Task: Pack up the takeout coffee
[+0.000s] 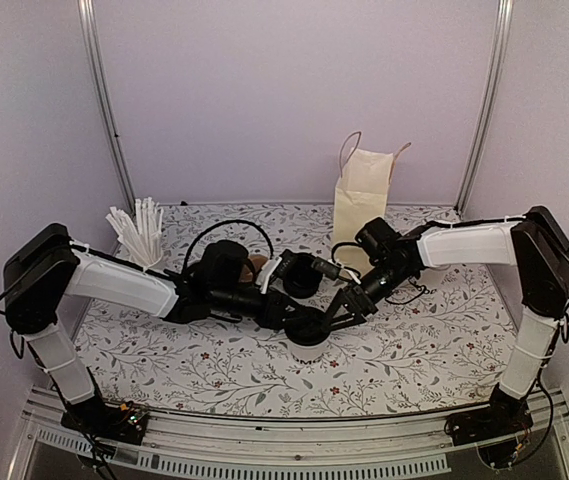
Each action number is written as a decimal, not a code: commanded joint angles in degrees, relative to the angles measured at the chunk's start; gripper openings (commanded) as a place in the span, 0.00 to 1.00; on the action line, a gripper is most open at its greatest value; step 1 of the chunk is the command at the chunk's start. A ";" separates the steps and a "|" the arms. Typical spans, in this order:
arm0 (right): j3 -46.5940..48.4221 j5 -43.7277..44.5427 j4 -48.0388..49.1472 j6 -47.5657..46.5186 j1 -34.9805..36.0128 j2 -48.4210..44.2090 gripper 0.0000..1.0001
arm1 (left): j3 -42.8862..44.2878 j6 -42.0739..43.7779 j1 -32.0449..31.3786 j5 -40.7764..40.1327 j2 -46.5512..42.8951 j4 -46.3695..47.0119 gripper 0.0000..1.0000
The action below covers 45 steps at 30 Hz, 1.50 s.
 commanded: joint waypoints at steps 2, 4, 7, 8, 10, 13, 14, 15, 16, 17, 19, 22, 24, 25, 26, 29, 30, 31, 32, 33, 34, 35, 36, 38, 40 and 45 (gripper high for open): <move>-2.77 11.29 0.98 0.87 1.47 7.10 0.40 | -3.15 -0.70 -0.30 -0.11 4.96 -3.39 0.45; -2.93 11.48 1.09 1.10 1.43 7.57 0.37 | -3.29 -0.66 -0.16 0.29 5.14 -3.08 0.45; -2.58 11.29 1.03 1.34 1.44 7.88 0.37 | -3.46 -0.82 -0.05 0.75 5.56 -2.53 0.44; -2.45 10.63 0.90 1.46 1.40 7.89 0.38 | -3.55 -0.95 0.02 0.93 5.71 -2.35 0.44; -2.05 8.36 0.31 1.04 1.42 7.46 0.40 | -3.68 -0.96 -0.03 1.07 5.74 -2.17 0.44; -1.27 6.38 -0.84 -0.21 1.42 5.85 0.49 | -3.86 -1.11 0.01 1.30 5.83 -1.88 0.43; -1.23 6.51 -1.04 -0.41 1.42 5.33 0.50 | -3.83 -1.02 0.00 1.32 5.85 -1.88 0.43; -1.17 6.49 -1.36 -0.65 1.42 4.70 0.49 | -3.86 -1.06 0.00 1.39 5.86 -1.83 0.43; -1.15 6.46 -1.43 -0.76 1.36 4.12 0.49 | -3.82 -1.01 0.00 1.37 5.93 -1.79 0.43; -1.41 6.45 -1.53 -0.83 1.36 3.27 0.49 | -3.84 -1.05 0.02 1.33 6.01 -1.72 0.43; -1.93 6.39 -1.44 -0.65 1.37 2.38 0.48 | -3.71 -1.08 -0.02 1.68 6.35 -1.62 0.43; -2.29 6.32 -1.45 -0.63 1.37 1.98 0.44 | -3.40 -1.05 0.00 1.94 6.69 -1.53 0.42; -1.71 5.91 -1.54 -0.43 1.39 2.33 0.43 | -3.33 -0.93 0.00 1.94 6.69 -1.61 0.42; -1.35 5.72 -1.73 -0.30 1.41 2.62 0.43 | -3.36 -0.96 -0.04 1.81 6.65 -1.63 0.42; -0.74 5.56 -1.98 -0.21 1.42 2.94 0.43 | -3.33 -0.97 -0.03 1.84 6.64 -1.62 0.42; 0.53 5.13 -2.62 0.44 1.40 4.89 0.40 | -3.47 -1.00 0.01 1.84 6.72 -1.49 0.42; 0.75 5.14 -2.82 0.75 1.40 5.49 0.39 | -3.52 -1.05 0.01 1.84 6.73 -1.52 0.42; 0.82 5.72 -2.85 1.02 1.42 6.55 0.36 | -3.59 -1.13 0.00 1.80 6.80 -1.53 0.41; 0.82 6.41 -2.86 1.46 1.42 7.41 0.33 | -3.68 -1.10 -0.02 1.78 6.81 -1.57 0.41; 0.83 7.41 -2.83 1.61 1.42 8.03 0.31 | -3.70 -1.05 0.00 1.76 6.80 -1.59 0.41; 0.72 8.33 -2.81 2.02 1.42 9.01 0.29 | -3.85 -1.06 0.01 1.72 6.86 -1.61 0.41; 0.60 9.77 -2.75 2.36 1.42 9.55 0.26 | -3.98 -1.05 0.03 1.69 6.90 -1.54 0.41; 0.55 11.54 -2.69 2.69 1.48 10.32 0.23 | -4.08 -1.03 -0.02 1.60 6.98 -1.53 0.41; 0.53 14.40 -2.62 3.09 1.49 11.38 0.19 | -4.40 -1.10 0.05 1.45 7.21 -1.47 0.41; 0.65 15.35 -2.53 3.25 1.53 11.65 0.16 | -4.59 -1.10 0.11 1.40 7.13 -1.37 0.41; 1.37 13.98 -2.96 1.24 1.98 9.85 0.14 | -3.44 -0.78 0.16 0.71 6.01 -2.14 0.45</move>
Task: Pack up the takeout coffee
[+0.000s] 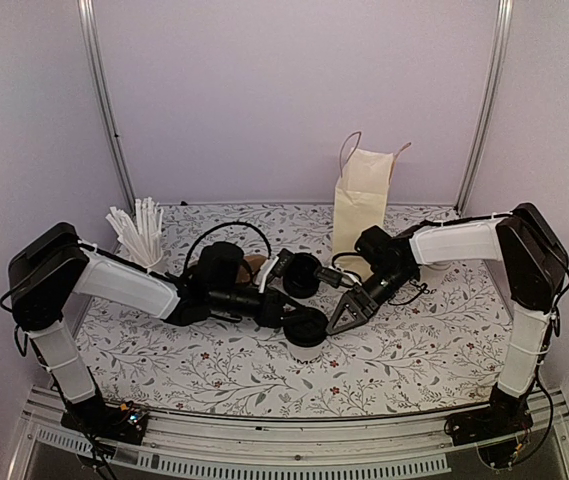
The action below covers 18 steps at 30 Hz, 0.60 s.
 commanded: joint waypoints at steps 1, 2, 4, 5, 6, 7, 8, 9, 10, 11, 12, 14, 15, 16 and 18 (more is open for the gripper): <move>-1.10 18.49 6.51 -3.56 3.32 4.43 0.15 | -0.80 1.40 -1.52 -3.40 3.67 -10.14 0.47; -0.77 17.00 6.02 -4.03 3.33 3.98 0.17 | -0.03 1.64 -1.47 -3.17 3.53 -10.63 0.49; 0.00 12.88 4.77 -5.76 3.33 2.72 0.24 | 1.80 2.44 -1.56 -3.19 2.97 -11.90 0.52; 0.38 11.90 4.23 -6.29 3.33 2.06 0.27 | 2.82 2.83 -1.55 -3.47 2.63 -12.49 0.54; 0.58 11.29 3.81 -7.01 3.35 1.54 0.31 | 3.71 3.16 -1.58 -3.96 2.25 -13.21 0.55; 0.64 10.94 3.53 -7.37 3.33 0.66 0.35 | 4.58 3.48 -1.59 -4.41 1.88 -14.03 0.56; 0.63 10.68 3.34 -7.71 3.33 -0.04 0.38 | 5.51 3.88 -1.56 -4.82 1.57 -14.81 0.57; 0.45 10.50 3.24 -7.93 3.35 -0.64 0.41 | 6.34 4.45 -1.62 -5.14 1.34 -15.67 0.59; 0.19 10.39 3.26 -8.00 3.33 -1.46 0.43 | 7.34 4.88 -1.51 -5.68 1.18 -16.31 0.60; -0.13 10.34 3.23 -8.11 3.33 -1.93 0.45 | 8.73 5.21 -1.52 -6.10 1.13 -17.02 0.60; -0.43 10.33 3.14 -8.20 3.33 -2.53 0.47 | 9.67 5.46 -1.46 -6.44 1.17 -17.49 0.61; -0.80 10.59 3.00 -8.30 3.33 -3.09 0.48 | 11.49 5.90 -1.47 -6.49 1.33 -18.32 0.62; -0.86 10.67 2.89 -8.38 3.33 -3.26 0.49 | 12.27 6.17 -1.53 -6.59 1.46 -18.73 0.63; -0.86 10.73 2.85 -8.52 3.33 -3.42 0.49 | 12.80 6.24 -1.49 -6.64 1.54 -19.13 0.66; -0.76 10.89 2.53 -8.73 3.33 -3.47 0.50 | 13.55 6.35 -1.41 -6.94 1.35 -19.64 0.79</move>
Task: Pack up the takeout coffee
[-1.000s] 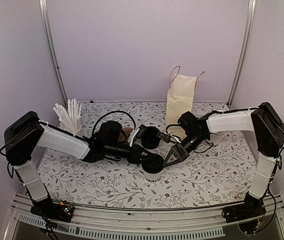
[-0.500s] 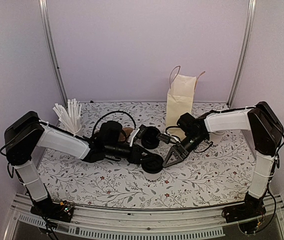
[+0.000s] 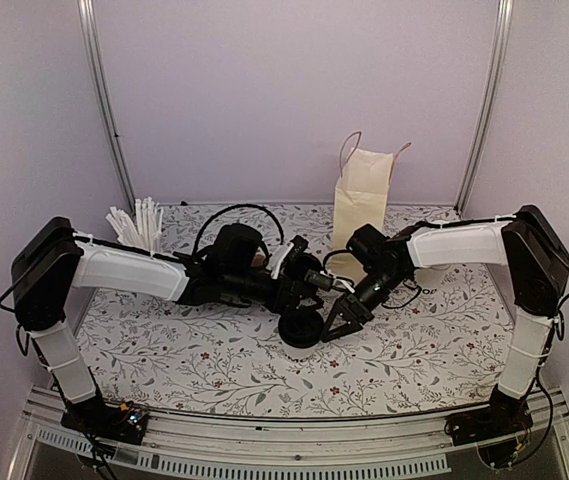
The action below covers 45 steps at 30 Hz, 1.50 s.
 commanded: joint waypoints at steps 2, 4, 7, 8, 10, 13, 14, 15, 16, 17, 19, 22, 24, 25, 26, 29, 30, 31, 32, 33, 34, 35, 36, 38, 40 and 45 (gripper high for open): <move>-1.04 4.17 0.25 -1.79 0.34 -1.33 0.50 | 2.64 1.62 -0.37 -2.12 0.21 -4.04 0.80; -0.98 4.85 0.30 -1.78 0.29 -1.41 0.50 | 2.48 1.70 -0.39 -3.57 -1.04 -4.86 0.80; -1.17 5.09 0.48 -1.42 0.29 -1.29 0.51 | 1.05 1.65 -0.17 -6.01 -3.45 -5.61 0.81; -1.08 5.07 0.60 -1.41 0.29 -1.18 0.51 | 0.30 1.71 -0.09 -6.88 -4.27 -5.86 0.81; -0.75 4.84 0.57 -1.34 0.30 -0.86 0.51 | -1.58 1.79 0.21 -7.86 -5.71 -6.03 0.81; 0.30 4.47 0.51 -1.41 0.29 -0.30 0.51 | -3.89 1.37 0.58 -8.35 -6.64 -5.82 0.81; 0.67 4.31 0.44 -1.41 0.29 0.00 0.51 | -4.42 1.19 0.75 -8.33 -6.86 -5.73 0.82; 1.11 4.18 0.26 -1.41 0.29 0.19 0.51 | -5.05 0.88 0.77 -8.21 -6.87 -5.50 0.82; 1.60 3.97 0.04 -1.45 0.30 0.65 0.51 | -5.47 0.64 0.86 -7.96 -6.94 -5.36 0.81; 2.17 3.63 -0.28 -1.49 0.29 0.86 0.51 | -5.88 0.39 0.87 -7.73 -6.97 -5.10 0.80; 2.95 2.76 -1.02 -1.70 0.29 1.41 0.51 | -6.47 -0.07 0.88 -7.06 -7.02 -4.58 0.78; 3.73 1.24 -1.89 -2.30 0.27 1.72 0.54 | -7.04 -0.50 0.95 -6.09 -6.83 -3.79 0.76; 4.25 0.32 -2.62 -2.82 0.29 1.54 0.55 | -7.44 -0.69 1.52 -5.08 -6.54 -2.82 0.74; 4.46 0.08 -2.92 -3.08 0.27 1.42 0.56 | -7.88 -0.93 1.95 -4.13 -6.34 -1.88 0.73; 4.53 0.03 -3.21 -3.48 0.29 1.27 0.57 | -8.47 -1.08 2.55 -2.57 -6.13 -0.50 0.72; 4.42 1.00 -3.68 -3.85 0.29 0.19 0.60 | -10.98 -1.07 4.54 2.63 -5.27 5.81 0.68; 4.31 1.64 -3.72 -3.87 0.29 -0.39 0.61 | -11.71 -1.01 5.13 4.22 -4.84 8.44 0.67; 4.15 2.53 -3.69 -3.87 0.29 -0.74 0.61 | -11.77 -0.80 5.79 5.78 -4.01 9.71 0.66; 3.98 3.71 -3.54 -3.87 0.29 -1.15 0.62 | -11.47 -0.59 6.42 7.47 -3.11 10.66 0.66; 3.86 5.42 -3.23 -3.54 0.27 -1.48 0.63 | -11.13 -0.80 7.08 9.41 -2.11 11.64 0.65; 3.75 7.24 -2.99 -3.26 0.21 -1.86 0.63 | -10.85 -1.29 7.71 10.63 -1.13 12.66 0.64; 3.73 7.60 -2.95 -3.04 0.02 -2.03 0.64 | -10.50 -1.56 8.10 11.40 -0.40 13.25 0.63; 3.74 7.48 -2.99 -2.88 -0.28 -2.17 0.64 | -10.13 -1.61 8.49 11.74 0.26 13.52 0.62; 3.73 7.40 -2.95 -2.74 -0.48 -2.45 0.64 | -9.26 -1.20 8.80 12.17 1.26 13.57 0.62; 3.68 7.24 -3.08 -2.86 -0.50 -2.85 0.64 | -8.71 -0.91 9.01 13.43 2.26 14.28 0.61; 3.90 6.34 -3.47 -3.47 -0.61 -3.43 0.65 | -7.22 -0.59 9.14 16.01 3.65 15.79 0.61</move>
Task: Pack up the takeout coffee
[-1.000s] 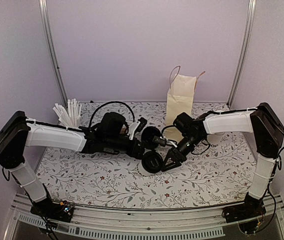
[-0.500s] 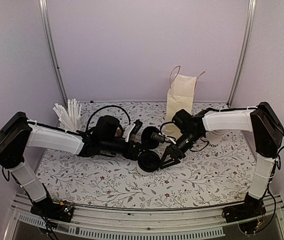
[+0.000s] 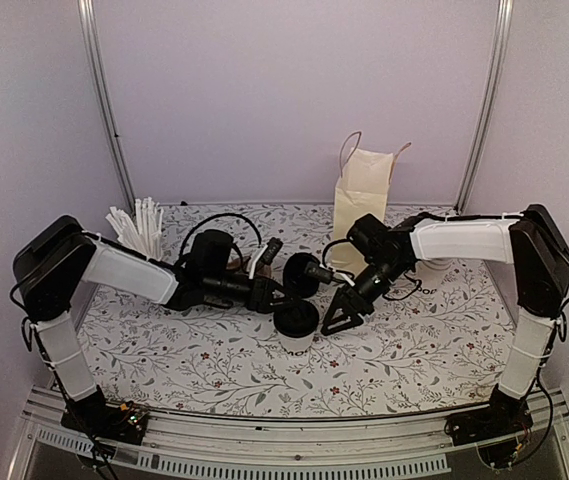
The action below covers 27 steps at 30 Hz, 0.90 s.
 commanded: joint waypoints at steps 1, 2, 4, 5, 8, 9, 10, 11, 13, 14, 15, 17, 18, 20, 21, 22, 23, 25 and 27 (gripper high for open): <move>0.64 -0.33 -0.73 -0.84 -0.35 -2.37 0.65 | 1.69 1.08 0.36 2.78 1.88 1.23 0.61; 0.79 -0.42 -0.82 -0.84 -0.41 -2.37 0.65 | 1.86 1.10 0.42 2.46 1.54 1.06 0.63; 1.18 -0.81 -1.14 -0.87 -0.69 -2.30 0.66 | 2.48 1.44 1.03 0.91 -0.03 -1.35 0.69; 1.44 -1.20 -1.40 -0.83 -0.99 -2.22 0.67 | 2.87 1.88 1.73 0.15 -1.47 -3.44 0.73; 2.35 -3.54 -1.87 -0.64 -2.40 -2.51 0.67 | 3.68 3.41 3.63 -3.89 -6.68 -9.57 0.80; 2.86 -3.58 -2.03 -0.65 -2.75 -2.67 0.68 | 4.04 3.69 3.97 -5.84 -8.14 -11.35 0.81; 3.50 -3.48 -2.20 -0.62 -2.98 -2.67 0.68 | 4.37 3.57 4.13 -7.15 -9.21 -12.96 0.82; 4.14 -3.43 -2.54 -0.74 -3.19 -2.50 0.69 | 4.60 3.17 4.20 -8.35 -9.80 -14.29 0.83; 5.95 -2.95 -3.47 -1.69 -3.22 -1.85 0.70 | 4.33 1.04 4.06 -10.01 -10.58 -16.35 0.83; 6.75 -2.52 -3.71 -2.37 -3.23 -1.53 0.70 | 3.62 -0.30 3.78 -10.09 -11.09 -16.53 0.83; 7.53 -2.24 -3.89 -3.17 -3.23 -1.01 0.70 | 2.63 -1.68 2.99 -10.46 -11.77 -16.36 0.83; 9.18 -2.02 -4.39 -4.24 -3.24 0.11 0.71 | 0.34 -3.37 1.04 -12.33 -13.48 -15.93 0.83; 9.95 -2.05 -4.65 -4.62 -3.23 0.80 0.71 | -0.46 -3.91 -0.12 -13.44 -14.28 -16.00 0.83; 11.18 -1.99 -4.95 -5.07 -3.06 2.16 0.72 | -1.60 -5.40 -1.96 -16.07 -16.15 -16.81 0.84; 11.64 -1.97 -5.00 -5.09 -2.93 2.61 0.72 | -2.11 -6.14 -2.57 -17.18 -16.62 -17.20 0.84; 11.97 -1.92 -5.04 -5.09 -2.77 3.07 0.72 | -2.50 -7.11 -2.83 -17.93 -16.98 -17.50 0.84; 12.32 -1.84 -5.09 -5.09 -2.52 3.52 0.72 | -2.87 -8.12 -2.95 -18.36 -17.01 -17.52 0.84; 12.66 -1.46 -5.25 -5.16 -1.87 4.14 0.72 | -3.64 -9.59 -2.97 -18.34 -16.39 -16.52 0.84; 12.69 -1.25 -5.35 -5.12 -1.08 4.63 0.72 | -4.08 -10.68 -2.92 -15.65 -14.87 -13.65 0.82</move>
